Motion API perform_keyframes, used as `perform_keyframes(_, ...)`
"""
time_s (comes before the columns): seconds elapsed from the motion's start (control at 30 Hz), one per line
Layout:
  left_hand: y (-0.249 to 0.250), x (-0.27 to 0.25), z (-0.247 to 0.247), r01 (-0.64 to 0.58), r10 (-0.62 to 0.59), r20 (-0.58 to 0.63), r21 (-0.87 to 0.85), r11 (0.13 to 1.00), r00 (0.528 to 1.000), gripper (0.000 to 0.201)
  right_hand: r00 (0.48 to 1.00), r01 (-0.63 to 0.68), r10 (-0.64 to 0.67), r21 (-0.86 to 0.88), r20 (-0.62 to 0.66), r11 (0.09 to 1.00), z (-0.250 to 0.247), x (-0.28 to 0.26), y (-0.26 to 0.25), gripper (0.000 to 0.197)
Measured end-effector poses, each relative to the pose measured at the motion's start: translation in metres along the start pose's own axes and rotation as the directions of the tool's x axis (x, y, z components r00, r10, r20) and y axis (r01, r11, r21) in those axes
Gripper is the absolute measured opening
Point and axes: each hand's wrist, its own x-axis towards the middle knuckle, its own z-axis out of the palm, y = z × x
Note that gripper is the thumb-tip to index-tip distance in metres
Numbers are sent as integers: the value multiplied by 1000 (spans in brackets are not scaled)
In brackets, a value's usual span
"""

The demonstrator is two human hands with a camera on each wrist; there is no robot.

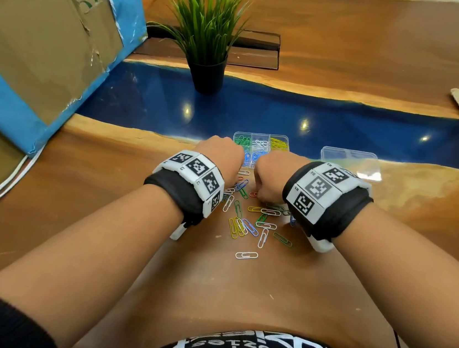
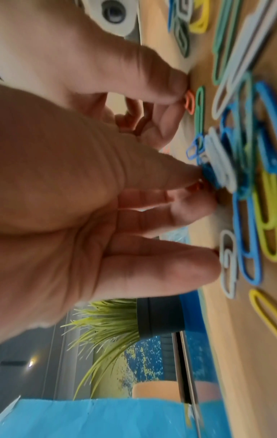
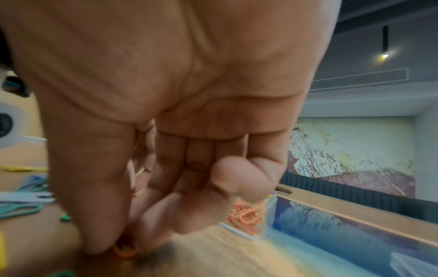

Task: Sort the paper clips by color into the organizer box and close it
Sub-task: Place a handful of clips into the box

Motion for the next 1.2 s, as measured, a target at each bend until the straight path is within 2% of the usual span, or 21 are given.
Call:
perform_keyframes(0.13,-2,-1,-2,5,-5,30,8,1000,1000,20,998,32,-33,15,59,999,1,1,2,20)
perform_keyframes(0.23,-3,-2,-2,37,-32,56,-84,996,998,20,996,50,-57,86,74,995,2,-2,5,20)
perform_keyframes(0.33,-2,-3,-2,48,-38,63,-157,986,997,21,997,48,-62,233,51,971,4,-5,13,14)
perform_keyframes(0.4,-1,-3,-2,38,-28,57,-170,985,998,20,999,25,-36,399,20,917,2,-9,24,16)
perform_keyframes(0.47,-1,-2,-1,30,-21,50,-179,983,999,18,1000,13,-13,637,-5,771,-2,-16,38,18)
perform_keyframes(0.53,-1,-2,-1,22,-15,41,-186,982,999,17,999,9,31,839,-30,544,-4,-23,54,19)
perform_keyframes(0.6,-2,-1,-1,21,-14,37,-208,978,999,17,995,0,94,941,-33,339,-2,-28,69,25)
perform_keyframes(0.67,-3,-1,-2,23,-16,34,-244,970,999,13,992,-29,127,985,7,168,3,-31,80,31)
perform_keyframes(0.87,-12,-4,1,60,-60,13,-403,913,998,11,972,-88,184,955,144,-283,20,-27,73,21)
perform_keyframes(0.93,-22,-8,1,93,-90,36,-604,792,995,11,968,-71,192,914,159,-400,22,-23,66,22)
perform_keyframes(1.03,-38,-17,2,166,-129,123,-892,421,984,21,974,-69,164,890,159,-450,21,-16,57,22)
perform_keyframes(1.1,-48,-23,4,189,-154,157,-957,220,976,25,975,-94,144,906,167,-412,18,-13,50,18)
perform_keyframes(1.2,-56,-28,9,207,-188,190,-976,73,963,23,984,-115,102,953,149,-282,17,-7,38,19)
